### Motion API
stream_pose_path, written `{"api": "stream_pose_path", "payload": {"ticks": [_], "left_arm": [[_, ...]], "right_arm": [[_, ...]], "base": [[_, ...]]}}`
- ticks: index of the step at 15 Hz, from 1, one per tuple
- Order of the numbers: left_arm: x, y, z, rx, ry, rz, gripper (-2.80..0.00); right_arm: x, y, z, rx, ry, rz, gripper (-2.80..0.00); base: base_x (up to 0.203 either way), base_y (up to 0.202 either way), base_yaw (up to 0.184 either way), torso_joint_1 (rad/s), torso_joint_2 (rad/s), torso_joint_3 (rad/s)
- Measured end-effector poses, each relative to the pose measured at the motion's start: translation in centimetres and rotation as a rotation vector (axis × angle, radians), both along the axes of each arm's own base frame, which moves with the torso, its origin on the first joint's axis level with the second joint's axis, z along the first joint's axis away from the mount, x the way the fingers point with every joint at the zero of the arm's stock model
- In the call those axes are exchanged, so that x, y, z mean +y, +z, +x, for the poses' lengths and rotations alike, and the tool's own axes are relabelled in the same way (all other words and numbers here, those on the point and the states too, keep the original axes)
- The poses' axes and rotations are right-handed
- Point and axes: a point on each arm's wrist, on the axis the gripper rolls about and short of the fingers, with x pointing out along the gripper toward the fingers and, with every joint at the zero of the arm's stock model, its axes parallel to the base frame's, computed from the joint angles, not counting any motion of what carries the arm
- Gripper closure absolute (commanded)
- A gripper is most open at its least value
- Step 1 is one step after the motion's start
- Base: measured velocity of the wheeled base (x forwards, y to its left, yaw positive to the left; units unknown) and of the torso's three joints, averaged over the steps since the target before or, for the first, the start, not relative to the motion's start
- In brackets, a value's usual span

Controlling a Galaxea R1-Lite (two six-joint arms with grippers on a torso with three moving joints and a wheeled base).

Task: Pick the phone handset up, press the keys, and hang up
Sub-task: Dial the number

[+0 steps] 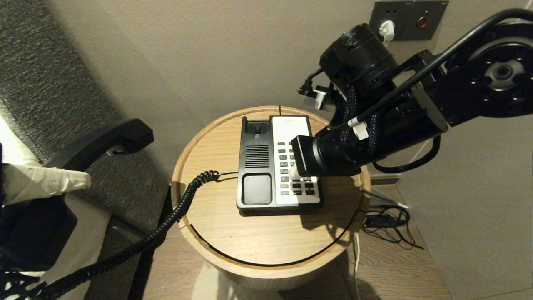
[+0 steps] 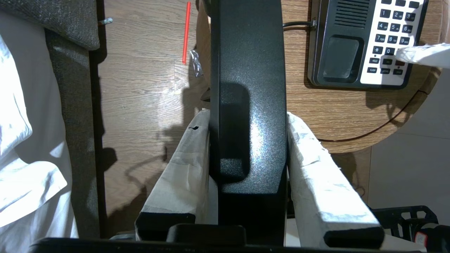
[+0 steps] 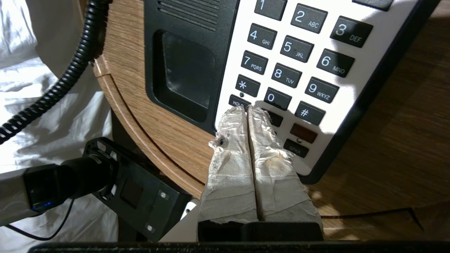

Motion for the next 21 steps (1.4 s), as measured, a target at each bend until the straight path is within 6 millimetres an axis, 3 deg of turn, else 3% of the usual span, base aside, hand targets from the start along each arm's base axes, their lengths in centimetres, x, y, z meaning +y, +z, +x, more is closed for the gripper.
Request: {"api": "stream_pose_path", "payload": {"ticks": [10,21], "left_arm": [[0.0,-0.1,0.1,0.0,0.001,0.002,0.0],[-0.1,-0.1,0.1,0.002,0.0,0.004,0.0]], "right_arm": [[-0.5,-0.8,1.3,0.003,-0.046,-0.03,0.0],[-0.6,-1.7,1.4,0.019,-0.047,-0.05,0.0]], "base": [[0.0,0.0,0.0,0.0,0.0,0.0],[0.0,0.0,0.0,0.0,0.0,0.0]]}}
